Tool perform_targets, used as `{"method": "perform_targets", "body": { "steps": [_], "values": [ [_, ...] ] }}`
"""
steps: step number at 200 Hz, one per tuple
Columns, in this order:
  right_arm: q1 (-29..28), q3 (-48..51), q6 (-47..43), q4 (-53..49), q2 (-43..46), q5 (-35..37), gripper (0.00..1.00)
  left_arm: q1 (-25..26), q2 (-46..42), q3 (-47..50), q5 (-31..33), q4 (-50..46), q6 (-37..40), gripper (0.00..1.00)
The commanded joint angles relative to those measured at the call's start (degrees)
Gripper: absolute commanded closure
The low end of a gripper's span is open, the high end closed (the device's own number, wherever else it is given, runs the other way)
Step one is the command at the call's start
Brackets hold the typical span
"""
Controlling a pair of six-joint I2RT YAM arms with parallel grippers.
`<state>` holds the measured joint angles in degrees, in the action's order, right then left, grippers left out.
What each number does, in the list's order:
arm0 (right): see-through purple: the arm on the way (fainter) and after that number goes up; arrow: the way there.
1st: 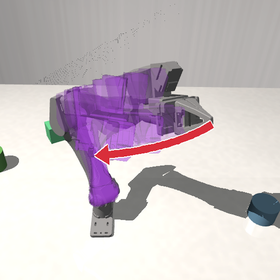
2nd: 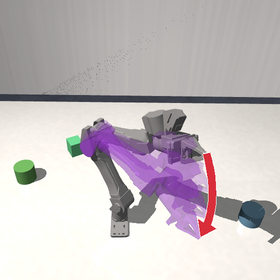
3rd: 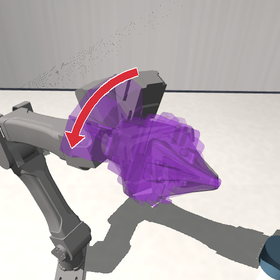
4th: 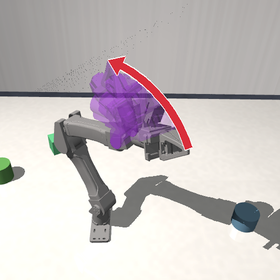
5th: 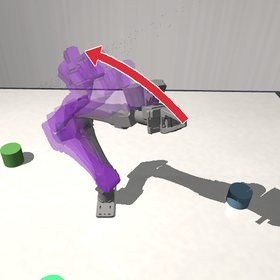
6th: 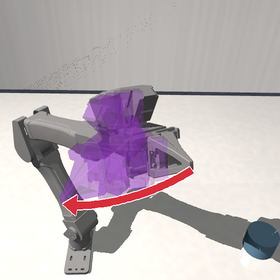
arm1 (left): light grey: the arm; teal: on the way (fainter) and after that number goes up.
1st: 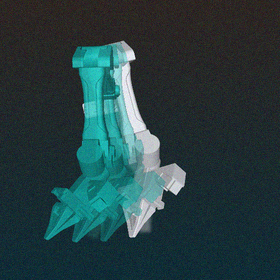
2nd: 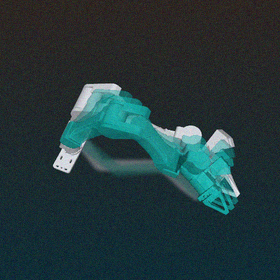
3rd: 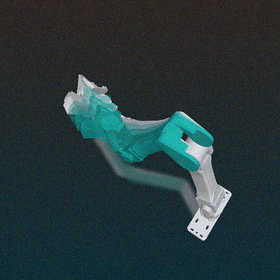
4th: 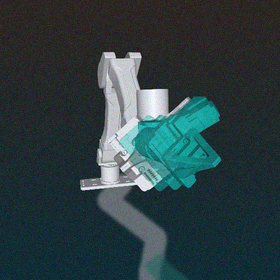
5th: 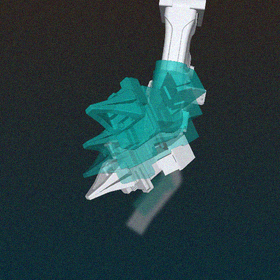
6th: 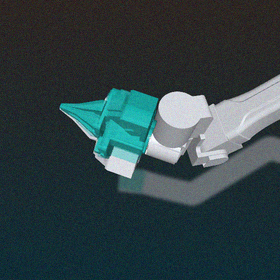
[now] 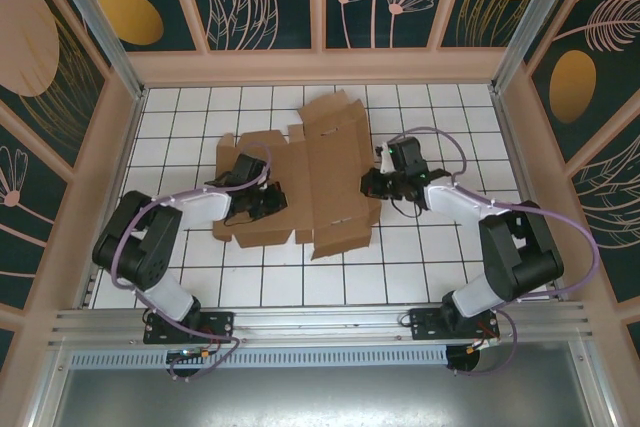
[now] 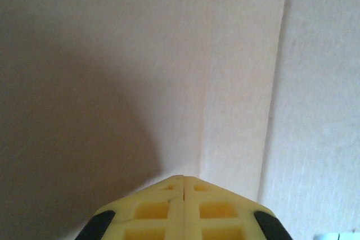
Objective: Fold the paper box
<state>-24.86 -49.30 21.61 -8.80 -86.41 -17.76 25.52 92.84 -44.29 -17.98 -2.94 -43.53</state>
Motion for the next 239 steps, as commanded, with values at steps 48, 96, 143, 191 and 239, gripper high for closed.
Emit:
{"method": "perform_targets", "body": {
  "steps": [48,96,143,191,239],
  "values": [
    [-6.1,-23.0,-12.8,-29.7,-6.2,25.6,1.00,-0.1,-13.1,-7.9,14.3,-14.3,2.6,0.70],
    [-13.9,-33.5,-18.8,-39.5,-13.6,40.5,1.00,-0.1,-14.6,-12.9,15.2,-16.4,3.8,0.60],
    [-21.5,-44.2,-22.8,-48.0,-24.2,49.9,0.95,-0.6,-14.9,-12.8,12.5,-15.1,2.8,0.57],
    [-22.1,-46.5,-24.5,-47.1,-22.7,52.7,0.96,-1.1,-16.4,-13.1,13.6,-16.0,2.2,0.56],
    [-17.4,-46.7,-24.3,-43.9,-15.2,37.3,0.96,-2.4,-14.4,-7.5,10.5,-14.2,0.0,0.61]
  ]
}}
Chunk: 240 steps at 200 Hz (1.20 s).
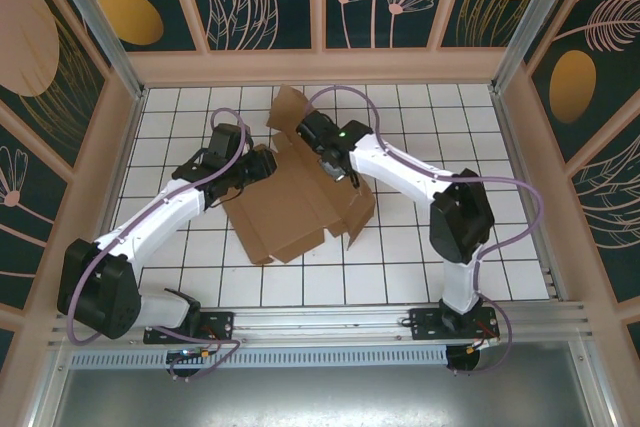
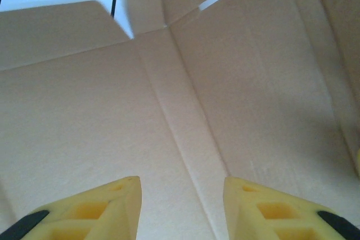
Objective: Fold the paper box
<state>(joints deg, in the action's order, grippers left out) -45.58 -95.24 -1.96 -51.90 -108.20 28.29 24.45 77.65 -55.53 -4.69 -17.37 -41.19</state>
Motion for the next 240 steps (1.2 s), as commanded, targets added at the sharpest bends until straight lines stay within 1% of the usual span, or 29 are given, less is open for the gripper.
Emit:
{"method": "perform_targets", "body": {
  "steps": [1,20,32,51,64,74,88,104,130,144,169,197,214,240],
  "values": [
    [3.4,-0.5,-0.7,-0.7,6.7,-9.3,0.96,-1.3,0.9,3.9,-3.1,0.3,-2.5,0.61],
    [5.9,3.5,-0.3,2.1,10.5,-19.0,0.96,-1.4,1.9,8.6,-5.2,3.3,-4.6,0.67],
    [6.9,6.1,-0.7,3.7,12.6,-22.8,0.96,-1.4,2.7,11.9,-6.7,6.1,-6.5,0.71],
    [7.4,7.3,-1.5,3.7,13.6,-26.0,0.96,-1.4,5.8,15.6,-10.0,10.4,-8.9,0.80],
    [7.1,7.0,-1.6,3.0,13.2,-26.5,0.96,-1.4,8.4,16.7,-12.7,13.3,-10.0,0.86],
    [6.4,6.6,-1.6,2.6,12.5,-26.7,0.96,-1.4,10.2,16.7,-13.5,14.2,-10.4,0.89],
    [4.6,6.0,-1.4,1.7,10.8,-25.0,0.96,-1.4,11.7,16.5,-13.6,15.2,-10.7,0.92],
    [2.1,4.9,-0.3,0.8,8.2,-21.0,0.97,-1.4,12.3,16.2,-13.6,15.7,-10.8,0.95],
    [-1.4,3.0,1.6,-0.5,4.1,-16.5,0.97,-1.4,12.3,16.2,-13.4,15.8,-10.3,1.00],
    [-3.4,1.7,2.6,-1.0,2.4,-15.9,0.97,-1.4,12.0,16.5,-13.1,15.8,-10.1,1.00],
    [-7.0,-1.3,5.0,-1.7,-0.6,-15.0,0.93,-1.4,11.7,16.7,-12.6,15.8,-10.1,1.00],
    [-11.5,-5.0,7.2,-4.0,-5.1,-9.5,0.88,-1.4,10.8,16.7,-11.4,15.2,-10.3,1.00],
    [-13.7,-6.7,8.3,-5.3,-7.3,-6.5,0.88,-1.4,9.9,16.8,-10.4,15.0,-10.8,1.00],
    [-15.6,-7.0,9.7,-5.8,-8.9,-4.1,0.88,-1.4,8.3,17.1,-9.1,14.3,-11.1,1.00]
  ]
}}
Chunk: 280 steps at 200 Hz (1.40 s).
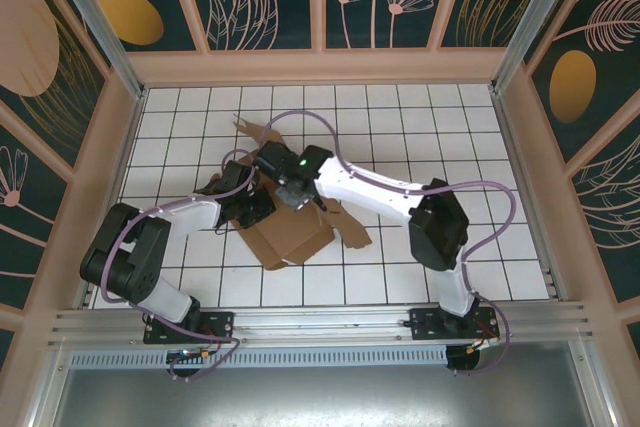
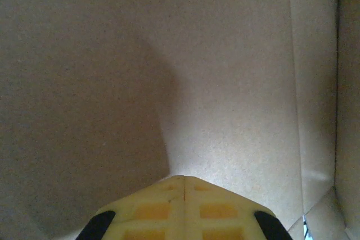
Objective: Fold the paper box
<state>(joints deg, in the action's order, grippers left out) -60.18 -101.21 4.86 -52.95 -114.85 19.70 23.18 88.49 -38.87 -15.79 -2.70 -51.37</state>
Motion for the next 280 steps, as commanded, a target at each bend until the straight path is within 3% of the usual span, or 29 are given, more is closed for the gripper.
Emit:
{"method": "perform_targets", "body": {
  "steps": [1,53,129,191,218,245,267,280],
  "values": [
    [-1.1,-1.1,2.9,-4.7,-2.3,4.7,0.88,-0.2,-2.6,0.5,2.1,-0.5,-1.0,1.00],
    [-1.7,-1.4,3.6,-5.4,-2.3,10.5,0.88,-1.3,-9.2,4.1,9.1,-4.3,-2.9,1.00],
    [-6.8,-2.0,5.0,-2.9,-6.8,12.0,0.89,-4.0,-10.7,12.7,7.5,1.8,-9.0,1.00],
    [-5.0,-2.9,3.7,-4.1,-3.1,15.5,0.89,-4.0,-10.6,11.9,8.6,0.3,-8.0,1.00],
    [-1.4,1.4,-0.3,0.2,3.3,9.9,0.86,-4.0,-10.6,11.6,9.6,-0.5,-7.1,1.00],
    [2.8,5.0,-3.7,5.6,8.7,0.1,0.72,-4.0,-9.2,11.6,10.0,-0.3,-6.3,1.00],
    [6.1,5.9,-4.7,8.8,10.7,-7.5,0.73,-4.0,-8.1,11.3,9.8,0.0,-5.9,1.00],
    [7.0,5.9,-5.3,9.4,10.6,-7.9,0.78,-4.0,-8.0,11.3,10.1,0.1,-5.6,1.00]
  ]
}}
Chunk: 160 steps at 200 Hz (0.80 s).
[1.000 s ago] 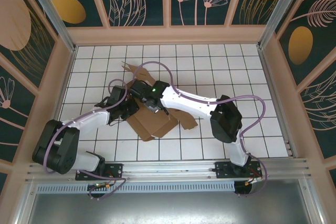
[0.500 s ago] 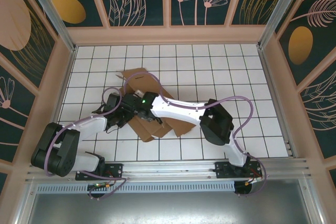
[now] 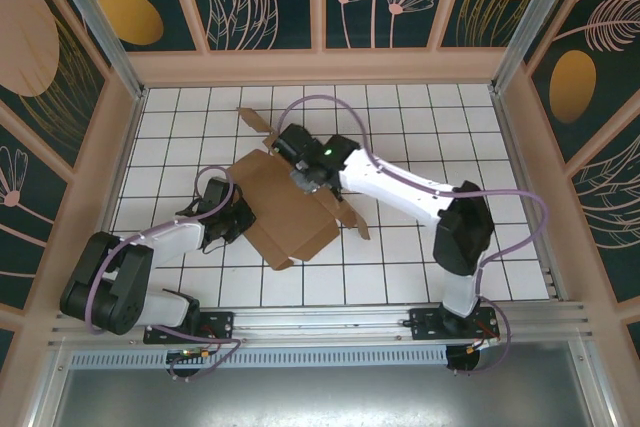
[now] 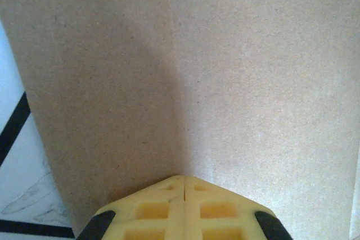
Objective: Fold the paper box
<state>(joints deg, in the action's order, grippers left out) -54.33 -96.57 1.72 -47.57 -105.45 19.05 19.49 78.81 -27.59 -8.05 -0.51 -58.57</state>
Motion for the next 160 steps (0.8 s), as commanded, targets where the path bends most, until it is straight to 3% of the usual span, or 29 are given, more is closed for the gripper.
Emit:
{"method": "perform_targets", "body": {
  "steps": [1,37,62,86,110,138,160],
  "values": [
    [1.2,1.2,-2.2,4.0,1.2,-7.1,0.78,-0.3,1.6,0.0,2.3,-2.2,1.6,1.00],
    [2.2,0.1,-4.5,3.7,-1.2,-3.3,0.79,-0.3,1.6,-0.4,3.1,-2.9,2.7,1.00],
    [2.7,0.4,-6.4,4.8,-2.1,1.1,0.96,-0.3,1.8,-0.6,3.9,-3.5,3.2,1.00],
    [2.3,0.5,-8.9,5.8,-3.4,8.8,1.00,-0.3,2.0,-1.1,4.1,-3.9,3.7,1.00],
    [0.1,4.4,-15.6,11.2,-4.0,23.8,1.00,-0.3,2.3,-1.8,4.2,-4.3,4.2,1.00],
    [-2.6,16.2,-35.1,32.3,-3.8,42.4,1.00,-0.3,2.4,-2.0,3.9,-4.2,4.4,1.00],
    [-3.6,28.7,-61.0,64.7,-3.4,48.4,1.00,-0.3,2.6,-2.0,3.4,-3.9,4.4,1.00]
  ]
}}
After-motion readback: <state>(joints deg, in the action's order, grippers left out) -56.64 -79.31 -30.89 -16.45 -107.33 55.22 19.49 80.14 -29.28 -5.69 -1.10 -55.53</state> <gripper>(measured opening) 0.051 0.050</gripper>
